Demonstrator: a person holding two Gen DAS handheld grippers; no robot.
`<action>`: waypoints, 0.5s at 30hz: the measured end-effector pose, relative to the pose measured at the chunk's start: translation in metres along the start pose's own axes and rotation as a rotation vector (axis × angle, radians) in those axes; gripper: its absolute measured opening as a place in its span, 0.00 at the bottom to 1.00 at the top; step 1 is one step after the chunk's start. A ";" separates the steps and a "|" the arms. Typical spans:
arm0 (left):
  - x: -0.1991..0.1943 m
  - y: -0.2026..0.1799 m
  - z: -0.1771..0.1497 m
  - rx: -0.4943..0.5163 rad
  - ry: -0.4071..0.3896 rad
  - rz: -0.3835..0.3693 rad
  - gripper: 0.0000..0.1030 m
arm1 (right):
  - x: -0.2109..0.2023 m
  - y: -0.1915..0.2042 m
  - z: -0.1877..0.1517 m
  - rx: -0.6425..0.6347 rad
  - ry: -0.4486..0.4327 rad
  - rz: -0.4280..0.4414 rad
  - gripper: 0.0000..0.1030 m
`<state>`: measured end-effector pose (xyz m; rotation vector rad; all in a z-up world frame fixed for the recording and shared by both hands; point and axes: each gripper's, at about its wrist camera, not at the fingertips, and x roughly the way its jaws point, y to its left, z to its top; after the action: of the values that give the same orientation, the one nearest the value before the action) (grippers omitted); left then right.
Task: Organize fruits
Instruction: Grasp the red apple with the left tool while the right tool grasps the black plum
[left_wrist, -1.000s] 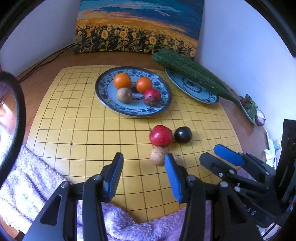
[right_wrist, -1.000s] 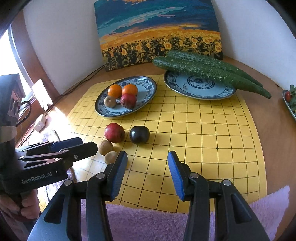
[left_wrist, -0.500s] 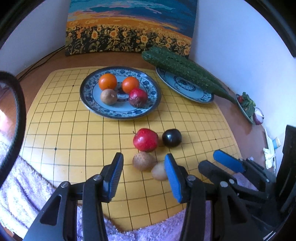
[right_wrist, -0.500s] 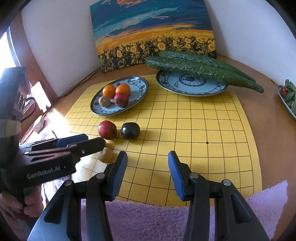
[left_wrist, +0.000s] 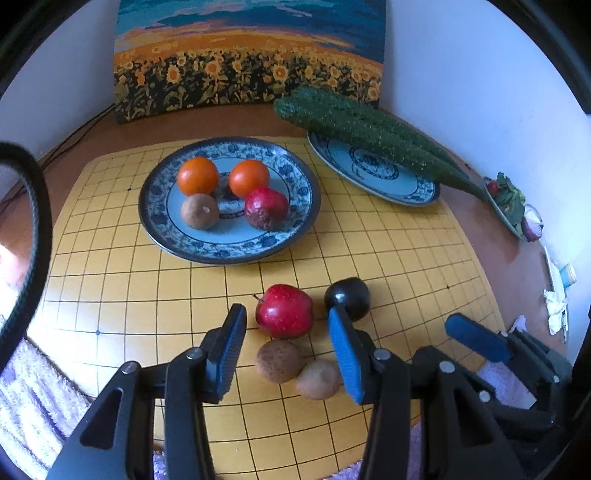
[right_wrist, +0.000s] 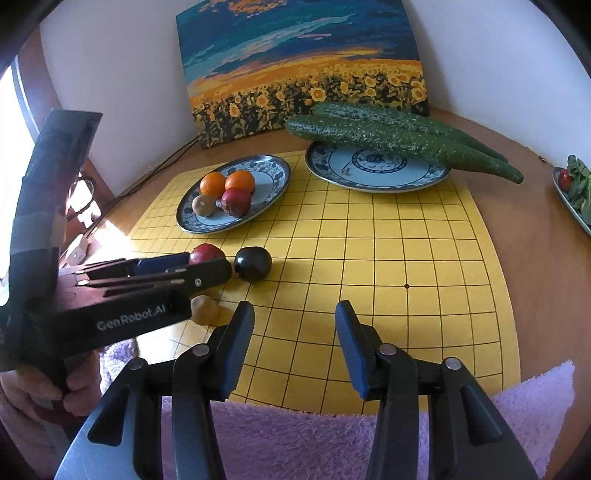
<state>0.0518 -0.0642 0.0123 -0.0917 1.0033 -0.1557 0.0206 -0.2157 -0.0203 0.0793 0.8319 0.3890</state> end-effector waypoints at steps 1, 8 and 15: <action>0.002 0.000 0.000 0.000 0.003 0.000 0.47 | 0.000 -0.001 0.000 0.001 0.000 0.002 0.46; 0.004 0.002 0.002 0.000 -0.011 0.003 0.32 | 0.005 -0.001 -0.001 0.004 0.010 0.012 0.46; -0.003 0.006 0.000 -0.017 -0.028 -0.026 0.32 | 0.009 0.000 0.000 0.005 0.018 0.017 0.46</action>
<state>0.0508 -0.0577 0.0144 -0.1222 0.9756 -0.1691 0.0263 -0.2125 -0.0267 0.0881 0.8501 0.4044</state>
